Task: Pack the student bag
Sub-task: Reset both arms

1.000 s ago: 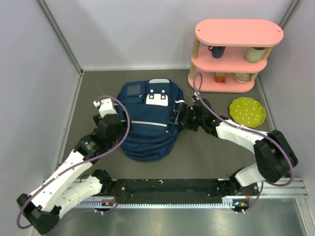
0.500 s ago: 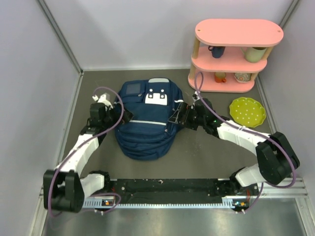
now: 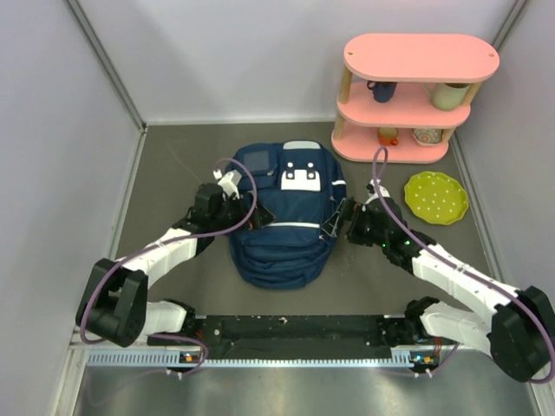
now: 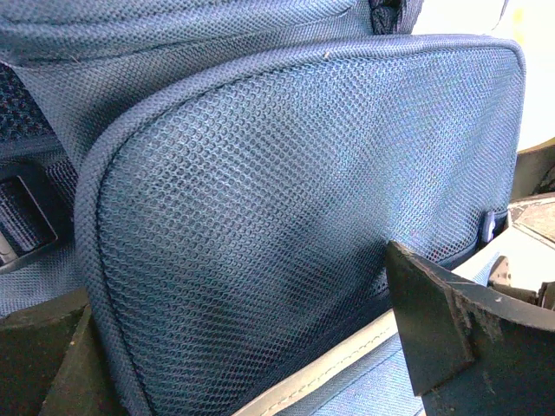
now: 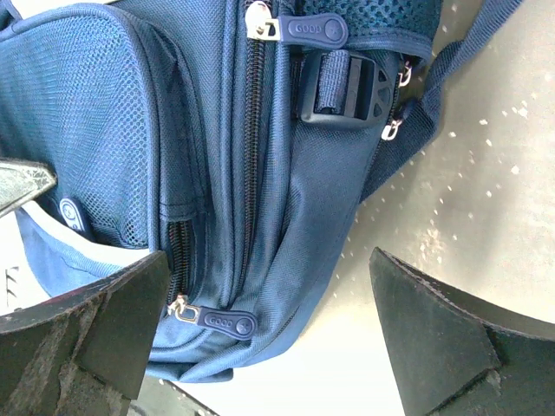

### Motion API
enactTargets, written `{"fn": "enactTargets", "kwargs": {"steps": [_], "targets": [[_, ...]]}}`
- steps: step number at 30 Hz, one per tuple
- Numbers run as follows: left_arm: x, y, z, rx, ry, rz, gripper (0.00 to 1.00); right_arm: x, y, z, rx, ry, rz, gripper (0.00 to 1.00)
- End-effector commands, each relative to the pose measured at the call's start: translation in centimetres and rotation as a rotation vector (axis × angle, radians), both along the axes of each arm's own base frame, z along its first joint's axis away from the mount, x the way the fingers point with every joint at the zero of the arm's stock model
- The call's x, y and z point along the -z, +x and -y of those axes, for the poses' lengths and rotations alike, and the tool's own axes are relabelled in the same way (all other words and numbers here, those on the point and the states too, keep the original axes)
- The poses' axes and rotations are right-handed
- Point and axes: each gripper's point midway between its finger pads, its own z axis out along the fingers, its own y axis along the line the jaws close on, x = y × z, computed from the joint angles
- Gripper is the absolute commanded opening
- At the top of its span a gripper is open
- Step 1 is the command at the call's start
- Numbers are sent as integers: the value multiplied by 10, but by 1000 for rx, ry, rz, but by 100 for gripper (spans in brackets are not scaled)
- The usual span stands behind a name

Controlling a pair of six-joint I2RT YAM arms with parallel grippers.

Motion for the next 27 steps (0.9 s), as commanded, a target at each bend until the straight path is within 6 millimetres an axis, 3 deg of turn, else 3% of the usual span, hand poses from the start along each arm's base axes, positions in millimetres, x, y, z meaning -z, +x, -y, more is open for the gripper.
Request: {"fn": "enactTargets", "kwargs": {"steps": [1,3,6,7,8,9,10,12,13,15,16,18,19,22,27], "targets": [[-32,-31,54,240,-142,30,98,-17,-22,-5,-74,49,39,99],[-33,-30,55,244,-127,31,98,-15,-20,11,-2,-5,42,99],[-34,-25,45,187,-69,37,98,-31,-11,38,110,-78,121,99],[-42,-22,38,148,-51,72,98,-34,-8,47,141,-106,138,99],[-38,-22,29,105,-15,63,98,-48,0,61,210,-132,188,99],[-38,-11,15,5,30,90,98,-49,1,71,243,-168,195,99],[-48,-10,7,-40,38,134,98,-54,7,87,306,-216,221,99],[-49,-6,-15,-118,128,169,98,-63,11,100,354,-242,242,99],[-62,-6,-22,-146,138,215,98,-66,14,105,356,-257,247,99],[-64,-3,-42,-222,201,243,98,-68,20,113,375,-256,224,99],[-69,3,-63,-331,251,270,98,-66,21,115,375,-265,211,99],[-70,3,-79,-394,305,263,98,-71,26,118,386,-283,211,99],[-71,4,-99,-484,371,249,99,-68,27,124,409,-313,204,99],[-80,6,-119,-563,435,264,99,-72,33,137,454,-369,226,99],[-84,11,-132,-614,481,324,99,-73,43,145,448,-473,231,99]]}}
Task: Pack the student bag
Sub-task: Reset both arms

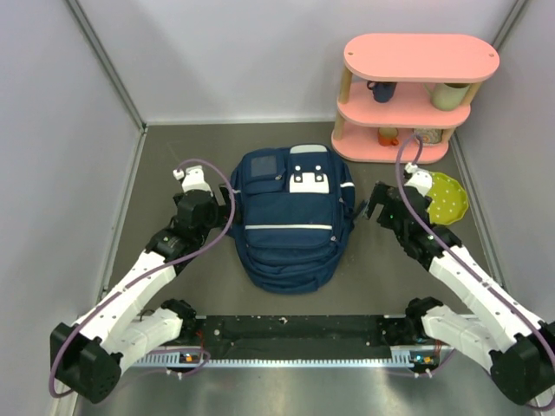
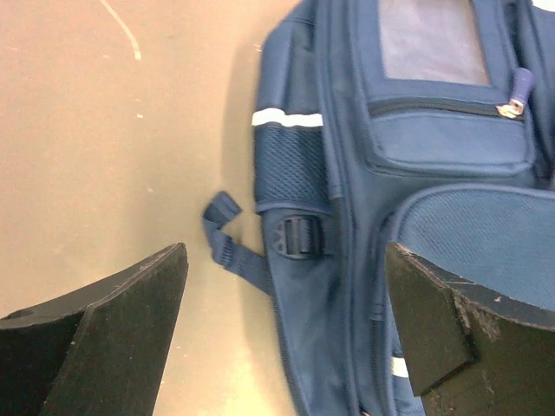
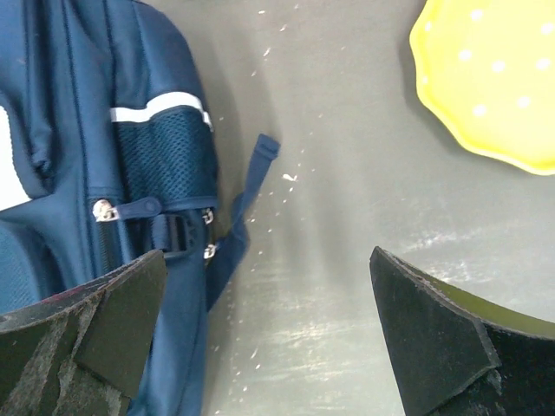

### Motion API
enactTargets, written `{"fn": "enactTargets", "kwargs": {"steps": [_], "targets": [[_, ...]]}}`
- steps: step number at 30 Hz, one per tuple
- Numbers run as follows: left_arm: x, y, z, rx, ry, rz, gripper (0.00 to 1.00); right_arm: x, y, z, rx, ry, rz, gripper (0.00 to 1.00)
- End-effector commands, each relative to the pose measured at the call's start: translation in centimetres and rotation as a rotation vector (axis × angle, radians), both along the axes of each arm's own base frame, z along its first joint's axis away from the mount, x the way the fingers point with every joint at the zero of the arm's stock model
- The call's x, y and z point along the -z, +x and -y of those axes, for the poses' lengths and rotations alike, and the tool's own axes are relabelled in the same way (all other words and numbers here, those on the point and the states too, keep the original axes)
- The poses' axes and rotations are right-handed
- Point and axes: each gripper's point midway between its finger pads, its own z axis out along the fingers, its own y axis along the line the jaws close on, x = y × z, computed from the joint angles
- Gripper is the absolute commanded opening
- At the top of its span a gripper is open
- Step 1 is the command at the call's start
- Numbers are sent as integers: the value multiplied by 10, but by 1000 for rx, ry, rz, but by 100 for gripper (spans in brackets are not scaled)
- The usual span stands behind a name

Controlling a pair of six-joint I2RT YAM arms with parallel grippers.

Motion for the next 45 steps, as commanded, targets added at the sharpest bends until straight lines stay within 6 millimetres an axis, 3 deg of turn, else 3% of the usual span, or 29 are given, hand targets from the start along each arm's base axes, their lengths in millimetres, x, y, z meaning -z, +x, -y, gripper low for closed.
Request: {"fn": "enactTargets", "kwargs": {"steps": [1,4,6,9,12,15,17,18,20,21,22,23,24,26,28,31,32,33,34,38,43,45], "targets": [[-21,9,-30,-125,96,94,99,-23,13,4,-52,-102,7,99],[-25,13,-38,-151,135,115,99,-24,22,-2,-78,-118,-46,99],[-28,15,-41,-170,156,121,99,-5,25,-4,-97,-113,-151,99],[-30,18,-42,-161,180,127,99,19,34,-13,-166,53,-302,99],[-42,19,-24,-8,187,165,99,22,39,-6,-119,156,-331,99],[-68,23,-30,-11,131,242,99,14,41,14,-17,128,-264,99],[-73,27,-31,10,99,258,99,11,45,31,48,70,-206,99],[-71,34,-50,-46,95,251,99,9,47,34,29,31,-176,99],[-67,42,-58,-45,21,233,99,-2,54,24,-82,15,-55,99],[-57,48,-78,-105,8,210,99,-6,55,18,-163,-17,-14,99],[-60,54,-84,-127,-25,238,99,-4,48,0,-274,19,26,99],[-53,55,-90,-147,-34,226,99,-14,55,-6,-302,32,107,99],[-42,55,-100,-179,-33,203,99,-11,55,-8,-290,58,122,99],[-36,57,-108,-214,-18,205,99,-3,52,10,-199,17,117,99],[-33,56,-108,-214,-20,202,99,1,50,37,-58,-44,108,99],[-34,49,-98,-157,-29,218,99,2,45,62,47,-124,136,99],[-24,47,-98,-157,-32,221,99,5,43,66,49,-148,146,99],[-36,50,-97,-149,-38,292,99,-5,50,68,53,-168,223,99],[-37,50,-97,-146,-32,316,99,11,45,69,43,-182,211,99],[-30,48,-97,-139,-22,328,99,25,44,73,78,-173,236,99],[-20,48,-103,-164,4,302,99,17,52,74,68,-212,362,99],[-16,49,-106,-181,8,308,99,25,49,81,100,-234,364,99]]}}
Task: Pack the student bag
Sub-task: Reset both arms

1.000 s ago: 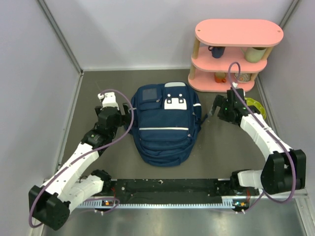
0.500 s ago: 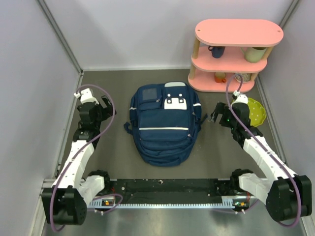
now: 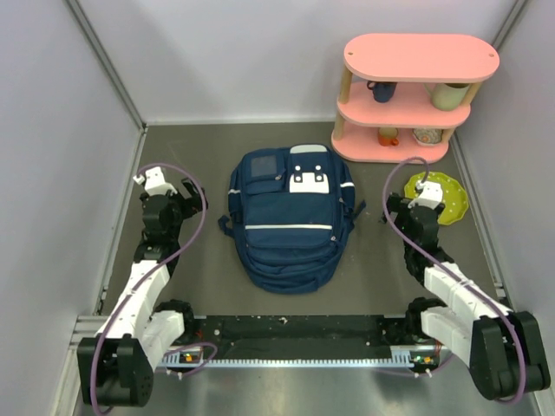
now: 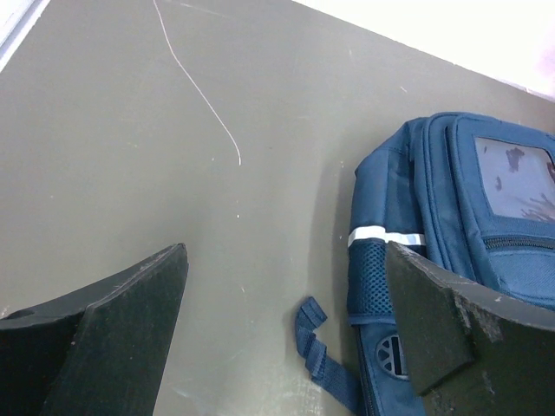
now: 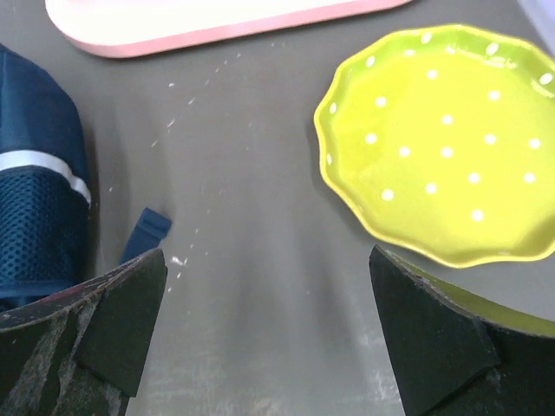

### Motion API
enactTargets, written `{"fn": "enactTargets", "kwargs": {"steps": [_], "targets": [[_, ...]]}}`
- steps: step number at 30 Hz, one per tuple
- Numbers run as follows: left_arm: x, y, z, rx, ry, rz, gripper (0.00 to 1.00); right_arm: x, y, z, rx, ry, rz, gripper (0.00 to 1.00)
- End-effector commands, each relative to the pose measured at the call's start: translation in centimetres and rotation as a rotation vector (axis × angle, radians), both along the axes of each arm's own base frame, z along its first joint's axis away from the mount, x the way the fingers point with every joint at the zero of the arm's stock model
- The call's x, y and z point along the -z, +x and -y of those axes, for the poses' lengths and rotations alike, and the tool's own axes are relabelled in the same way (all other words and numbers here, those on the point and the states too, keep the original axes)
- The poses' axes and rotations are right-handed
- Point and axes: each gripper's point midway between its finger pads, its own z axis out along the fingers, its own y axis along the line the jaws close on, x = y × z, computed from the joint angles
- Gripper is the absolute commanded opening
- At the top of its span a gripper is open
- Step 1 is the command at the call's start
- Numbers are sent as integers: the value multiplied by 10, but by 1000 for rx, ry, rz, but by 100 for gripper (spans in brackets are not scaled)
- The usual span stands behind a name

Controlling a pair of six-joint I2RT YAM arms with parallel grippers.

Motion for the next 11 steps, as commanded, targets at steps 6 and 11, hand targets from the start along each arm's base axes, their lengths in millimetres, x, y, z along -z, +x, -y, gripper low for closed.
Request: {"fn": "enactTargets", "kwargs": {"steps": [6,11], "targets": [[-10,12,-6,-16,42,72,99,-22,11,23,79,-114,165,99],[-9,12,-11,-46,48,73,99,-22,10,24,90,-116,170,99]]}}
